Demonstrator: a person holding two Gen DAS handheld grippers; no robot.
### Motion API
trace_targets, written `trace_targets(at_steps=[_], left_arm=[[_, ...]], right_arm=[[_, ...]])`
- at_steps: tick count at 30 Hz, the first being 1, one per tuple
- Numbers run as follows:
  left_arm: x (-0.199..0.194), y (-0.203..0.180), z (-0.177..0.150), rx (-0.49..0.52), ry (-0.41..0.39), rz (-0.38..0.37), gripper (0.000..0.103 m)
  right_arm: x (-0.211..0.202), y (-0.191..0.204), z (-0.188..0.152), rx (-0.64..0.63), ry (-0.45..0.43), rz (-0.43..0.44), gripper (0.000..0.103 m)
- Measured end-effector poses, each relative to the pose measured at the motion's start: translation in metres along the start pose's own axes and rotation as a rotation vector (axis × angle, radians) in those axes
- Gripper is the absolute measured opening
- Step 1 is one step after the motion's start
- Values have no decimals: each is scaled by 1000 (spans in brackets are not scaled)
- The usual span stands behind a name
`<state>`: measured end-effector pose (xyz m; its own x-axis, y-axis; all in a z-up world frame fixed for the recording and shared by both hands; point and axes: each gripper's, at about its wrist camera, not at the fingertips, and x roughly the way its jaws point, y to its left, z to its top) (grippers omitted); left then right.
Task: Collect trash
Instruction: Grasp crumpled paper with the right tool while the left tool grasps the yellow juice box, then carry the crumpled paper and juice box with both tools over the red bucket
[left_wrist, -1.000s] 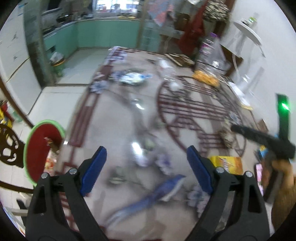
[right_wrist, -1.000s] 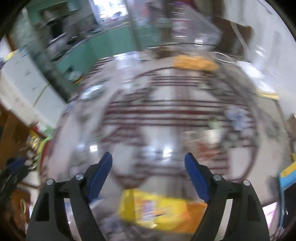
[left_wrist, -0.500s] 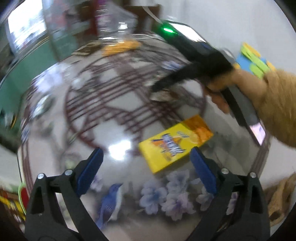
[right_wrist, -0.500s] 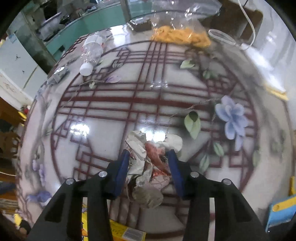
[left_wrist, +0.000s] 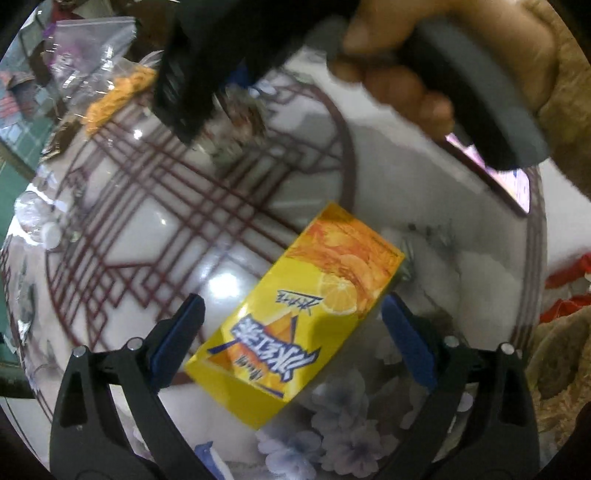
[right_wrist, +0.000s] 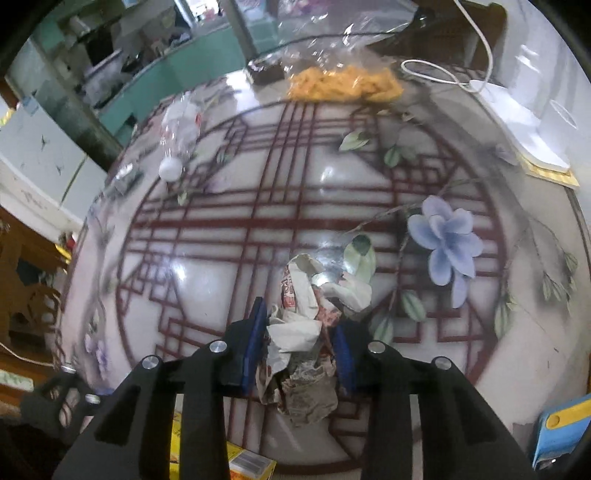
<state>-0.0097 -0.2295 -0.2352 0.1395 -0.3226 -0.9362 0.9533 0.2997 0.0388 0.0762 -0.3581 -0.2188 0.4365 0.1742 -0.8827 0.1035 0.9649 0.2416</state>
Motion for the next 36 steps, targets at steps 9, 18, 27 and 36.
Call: trace_targets(at_steps=[9,18,27,36], left_arm=[[-12,0,-13,-89,-74,-15,63],[-83,47,-29,-448,-209,173,63],[-149,89,-64,-702,-315,297,63],[-175,103,-104,-791,-341,381,63]], right_arm=[[-27,3,-8,91,-76,20,33],[-59,40,-9,76,-157,54,34],[-86,86,-8,-10,-231,65,34],[-88,129,-15,-82,-228,97,34]])
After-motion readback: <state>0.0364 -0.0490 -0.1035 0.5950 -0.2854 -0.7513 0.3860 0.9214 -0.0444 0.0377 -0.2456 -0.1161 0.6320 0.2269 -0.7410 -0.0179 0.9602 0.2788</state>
